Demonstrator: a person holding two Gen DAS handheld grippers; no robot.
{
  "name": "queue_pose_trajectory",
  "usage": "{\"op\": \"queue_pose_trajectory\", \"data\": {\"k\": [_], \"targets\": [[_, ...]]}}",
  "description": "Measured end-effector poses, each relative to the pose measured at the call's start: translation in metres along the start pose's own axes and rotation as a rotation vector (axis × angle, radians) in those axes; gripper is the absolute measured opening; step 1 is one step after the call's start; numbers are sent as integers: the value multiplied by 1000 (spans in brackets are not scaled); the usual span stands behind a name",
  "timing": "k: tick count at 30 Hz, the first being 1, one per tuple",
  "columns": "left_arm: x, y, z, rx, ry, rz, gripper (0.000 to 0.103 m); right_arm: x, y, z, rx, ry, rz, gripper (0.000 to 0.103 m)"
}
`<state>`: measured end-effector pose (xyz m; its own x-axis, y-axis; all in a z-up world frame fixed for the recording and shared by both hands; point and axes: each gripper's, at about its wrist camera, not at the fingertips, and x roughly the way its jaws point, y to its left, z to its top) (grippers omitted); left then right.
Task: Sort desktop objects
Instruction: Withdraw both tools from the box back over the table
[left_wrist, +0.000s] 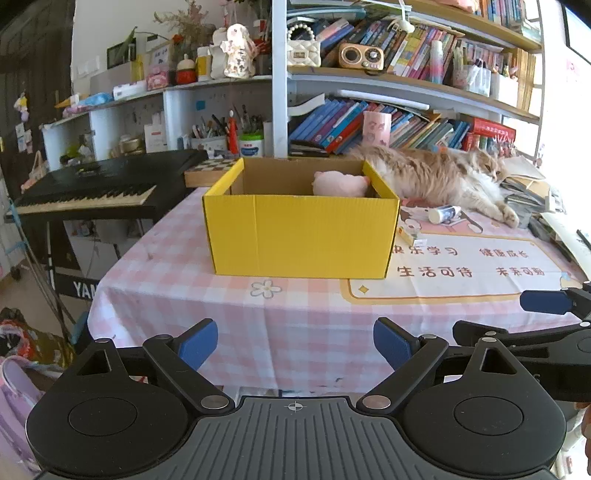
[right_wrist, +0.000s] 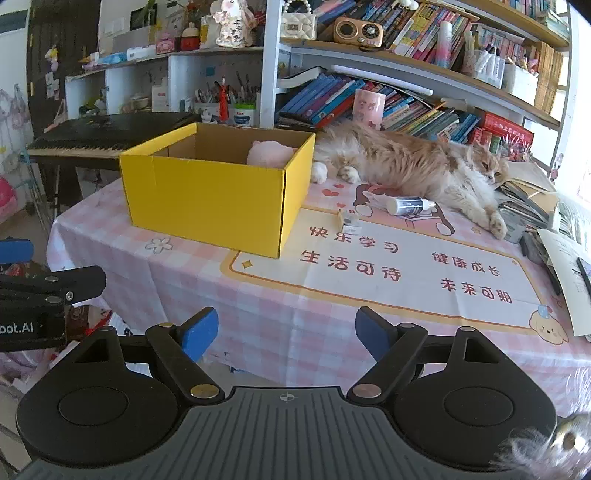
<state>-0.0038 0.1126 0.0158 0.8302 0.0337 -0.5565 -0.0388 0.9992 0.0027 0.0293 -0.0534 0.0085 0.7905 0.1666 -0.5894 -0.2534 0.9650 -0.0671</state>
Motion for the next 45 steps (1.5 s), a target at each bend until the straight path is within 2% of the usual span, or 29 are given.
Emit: {"op": "queue_pose_trajectory", "data": {"k": [15, 22, 29, 38, 45], "targets": [[13, -24, 4, 71, 15, -77, 94, -4, -14, -10, 22, 21, -57, 82], [26, -45, 8, 131, 29, -121, 94, 1, -32, -14, 71, 40, -93, 82], [40, -67, 17, 167, 37, -133, 94, 14, -56, -13, 118, 69, -107, 82], [79, -111, 41, 202, 42, -163, 94, 39, -103, 2, 133, 73, -123, 82], [112, -154, 63, 240, 54, -225, 94, 63, -155, 18, 181, 81, -158, 82]]}}
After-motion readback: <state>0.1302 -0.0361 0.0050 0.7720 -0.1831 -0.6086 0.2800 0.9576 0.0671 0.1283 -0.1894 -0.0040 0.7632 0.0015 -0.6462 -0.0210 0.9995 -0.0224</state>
